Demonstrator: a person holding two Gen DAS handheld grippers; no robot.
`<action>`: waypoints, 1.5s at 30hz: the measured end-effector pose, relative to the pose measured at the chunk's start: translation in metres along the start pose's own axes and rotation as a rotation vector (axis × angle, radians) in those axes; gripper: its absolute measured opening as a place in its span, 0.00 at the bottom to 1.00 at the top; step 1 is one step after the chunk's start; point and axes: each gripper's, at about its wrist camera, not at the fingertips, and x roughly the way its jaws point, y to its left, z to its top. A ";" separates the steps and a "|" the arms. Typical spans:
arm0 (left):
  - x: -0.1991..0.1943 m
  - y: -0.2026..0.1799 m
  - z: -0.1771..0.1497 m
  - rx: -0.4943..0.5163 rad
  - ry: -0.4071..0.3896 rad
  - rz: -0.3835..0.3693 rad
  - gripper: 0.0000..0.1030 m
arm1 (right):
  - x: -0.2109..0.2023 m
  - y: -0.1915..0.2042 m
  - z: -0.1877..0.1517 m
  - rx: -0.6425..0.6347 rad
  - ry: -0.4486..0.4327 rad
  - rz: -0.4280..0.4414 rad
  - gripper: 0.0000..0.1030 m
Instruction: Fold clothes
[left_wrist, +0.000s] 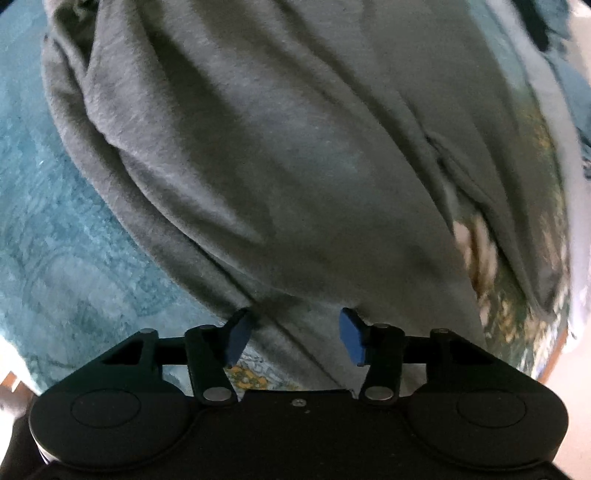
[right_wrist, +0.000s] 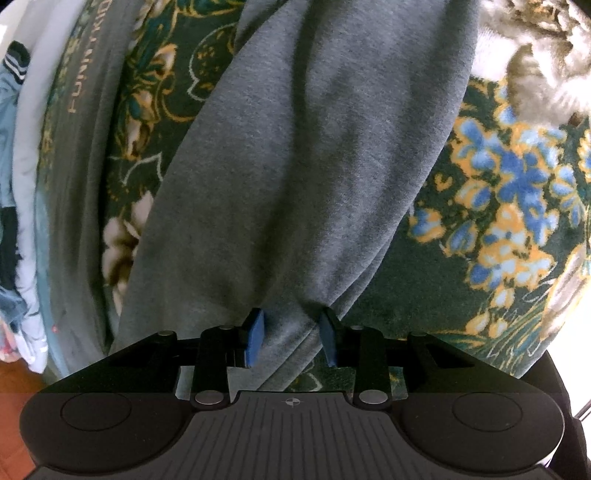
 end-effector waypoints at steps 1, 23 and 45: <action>0.001 -0.002 0.003 -0.011 0.007 0.023 0.38 | 0.001 0.001 0.000 0.001 0.001 -0.002 0.29; -0.040 0.054 -0.007 -0.136 0.012 -0.043 0.01 | 0.003 -0.007 0.003 0.009 -0.007 -0.030 0.30; -0.091 0.060 -0.011 0.065 0.043 -0.131 0.16 | -0.076 -0.079 0.029 0.008 -0.335 0.018 0.36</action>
